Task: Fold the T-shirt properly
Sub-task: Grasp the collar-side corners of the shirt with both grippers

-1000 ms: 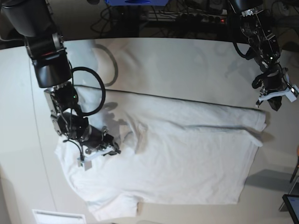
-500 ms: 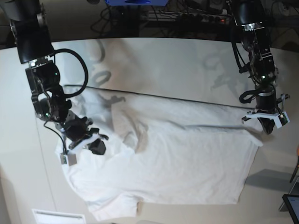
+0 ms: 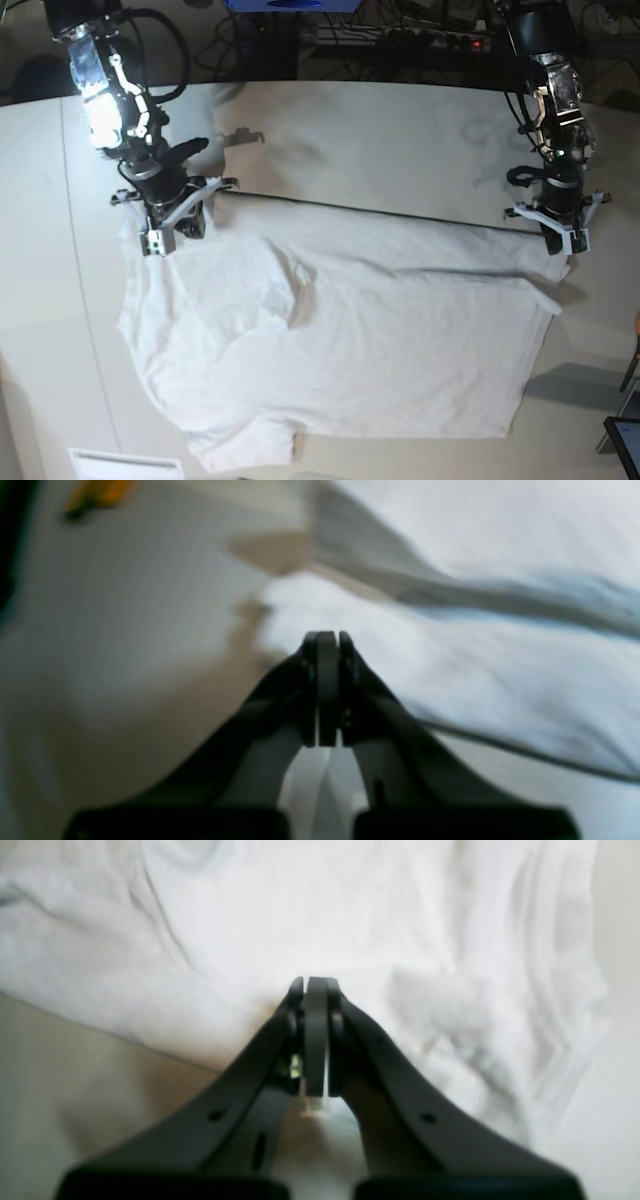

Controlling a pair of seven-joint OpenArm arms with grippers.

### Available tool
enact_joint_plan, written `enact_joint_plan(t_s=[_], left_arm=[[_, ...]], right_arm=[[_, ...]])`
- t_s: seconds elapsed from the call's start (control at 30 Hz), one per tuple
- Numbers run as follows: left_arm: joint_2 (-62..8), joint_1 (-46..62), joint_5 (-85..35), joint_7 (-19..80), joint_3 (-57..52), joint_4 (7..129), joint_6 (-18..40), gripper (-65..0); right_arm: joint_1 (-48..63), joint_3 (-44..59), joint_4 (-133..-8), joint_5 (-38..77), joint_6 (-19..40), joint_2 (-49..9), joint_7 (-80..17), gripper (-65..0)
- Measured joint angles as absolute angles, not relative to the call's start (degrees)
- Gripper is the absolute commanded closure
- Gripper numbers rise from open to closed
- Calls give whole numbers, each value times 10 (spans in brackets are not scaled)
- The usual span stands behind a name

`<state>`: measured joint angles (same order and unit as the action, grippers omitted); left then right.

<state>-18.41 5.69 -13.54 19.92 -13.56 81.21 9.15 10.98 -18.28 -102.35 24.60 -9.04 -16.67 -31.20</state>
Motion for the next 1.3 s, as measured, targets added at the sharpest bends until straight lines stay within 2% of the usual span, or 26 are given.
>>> enact_joint_plan(t_s=[0.07, 0.27, 0.4, 0.6, 0.83, 1.13, 1.3], left_arm=[[-185, 45, -137, 196, -134, 800, 119, 0], [-197, 16, -131, 194, -136, 778, 150, 0], [-203, -13, -116, 194, -136, 762, 149, 0], [-200, -48, -15, 201, -136, 678, 150, 0], [-192, -84, -34, 192, -134, 674, 150, 0], [-183, -175, -32, 196, -132, 545, 151, 0], [-175, -198, -28, 197, -134, 531, 149, 0]], right_arm=[[110, -183, -1020, 203, -91, -147, -311, -3], [109, -183, -971, 122, -90, -112, -309, -3], [109, -183, -958, 116, -89, -109, -307, -3], [108, -183, -958, 116, -89, -109, -305, -3], [108, -184, -958, 116, -89, -109, -305, -3], [109, -184, -959, 116, -90, -102, -306, -3], [109, -184, -959, 116, -91, -104, -305, -3]])
